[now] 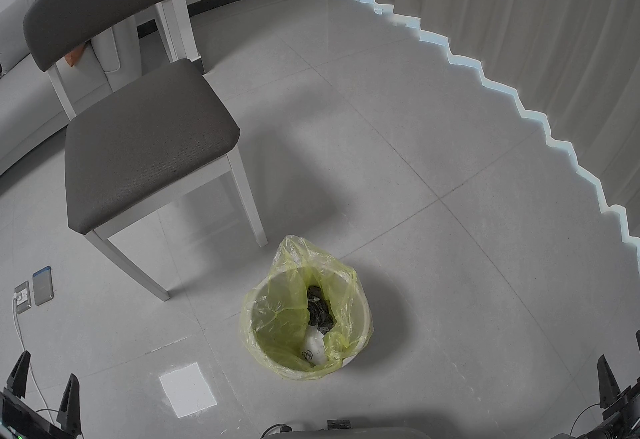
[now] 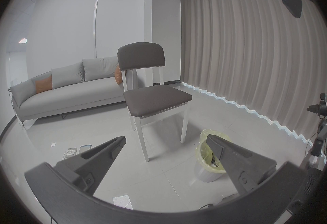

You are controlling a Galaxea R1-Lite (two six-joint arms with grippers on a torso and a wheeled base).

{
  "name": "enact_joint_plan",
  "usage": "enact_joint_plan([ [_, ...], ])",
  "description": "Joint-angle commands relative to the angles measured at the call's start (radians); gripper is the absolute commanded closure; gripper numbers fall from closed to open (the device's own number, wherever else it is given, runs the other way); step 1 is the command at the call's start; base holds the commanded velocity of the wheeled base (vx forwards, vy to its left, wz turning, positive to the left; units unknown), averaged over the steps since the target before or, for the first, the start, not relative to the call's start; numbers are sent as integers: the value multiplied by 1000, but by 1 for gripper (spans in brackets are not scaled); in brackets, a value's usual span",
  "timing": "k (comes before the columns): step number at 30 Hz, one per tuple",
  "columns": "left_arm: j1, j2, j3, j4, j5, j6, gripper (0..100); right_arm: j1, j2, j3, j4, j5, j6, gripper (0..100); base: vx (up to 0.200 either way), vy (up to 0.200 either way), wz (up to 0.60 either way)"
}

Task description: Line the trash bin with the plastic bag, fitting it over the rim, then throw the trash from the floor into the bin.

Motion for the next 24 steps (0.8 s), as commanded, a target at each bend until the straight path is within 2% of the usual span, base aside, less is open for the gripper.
enact_joint_plan([
  [1, 2, -11, 18, 0, 0, 2, 0, 1, -9, 17, -4, 17, -10, 0, 0, 0, 0],
  [10, 2, -11, 18, 0, 0, 2, 0, 1, -11, 17, -2, 46, -41, 0, 0, 0, 0],
  [14, 0, -11, 18, 0, 0, 3, 0, 4, -5, 17, -1, 38, -1, 0, 0, 0, 0],
  [24, 0, -11, 18, 0, 0, 3, 0, -1, -9, 17, -2, 31, 4, 0, 0, 0, 0],
])
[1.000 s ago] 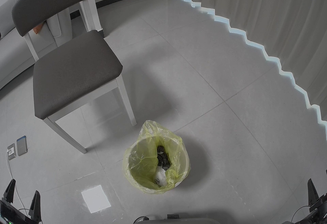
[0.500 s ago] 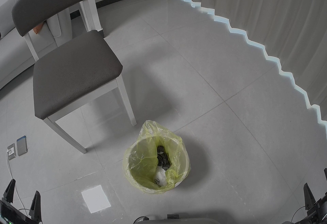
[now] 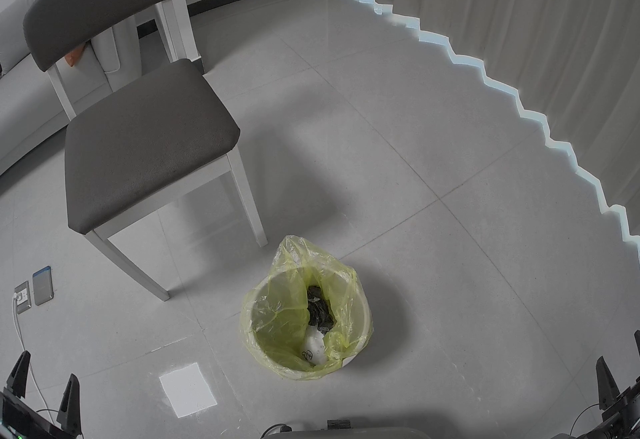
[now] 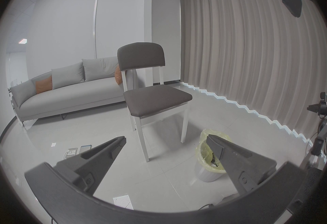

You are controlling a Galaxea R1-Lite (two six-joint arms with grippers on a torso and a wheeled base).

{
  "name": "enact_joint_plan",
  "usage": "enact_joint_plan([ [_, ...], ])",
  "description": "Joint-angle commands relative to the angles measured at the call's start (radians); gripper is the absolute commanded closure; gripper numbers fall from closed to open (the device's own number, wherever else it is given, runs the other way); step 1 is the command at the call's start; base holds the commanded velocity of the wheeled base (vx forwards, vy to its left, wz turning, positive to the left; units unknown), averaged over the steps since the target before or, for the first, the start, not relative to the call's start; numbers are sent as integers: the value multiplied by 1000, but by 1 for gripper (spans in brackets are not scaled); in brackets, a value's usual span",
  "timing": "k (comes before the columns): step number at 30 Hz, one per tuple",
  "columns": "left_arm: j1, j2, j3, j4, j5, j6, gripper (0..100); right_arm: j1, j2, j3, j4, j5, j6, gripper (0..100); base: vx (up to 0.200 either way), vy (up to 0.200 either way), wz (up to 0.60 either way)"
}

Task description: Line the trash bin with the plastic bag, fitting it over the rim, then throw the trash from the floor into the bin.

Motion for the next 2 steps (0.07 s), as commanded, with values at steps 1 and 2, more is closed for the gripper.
enact_joint_plan([
  [1, 0, -12, 18, 0, 0, 0, 0, 0, -12, 18, -1, 0, 0, 0, 0, 0, 0],
  [2, 1, -12, 18, 0, 0, 0, 0, 0, -12, 18, -1, 0, 3, 0, 0, 0, 0],
])
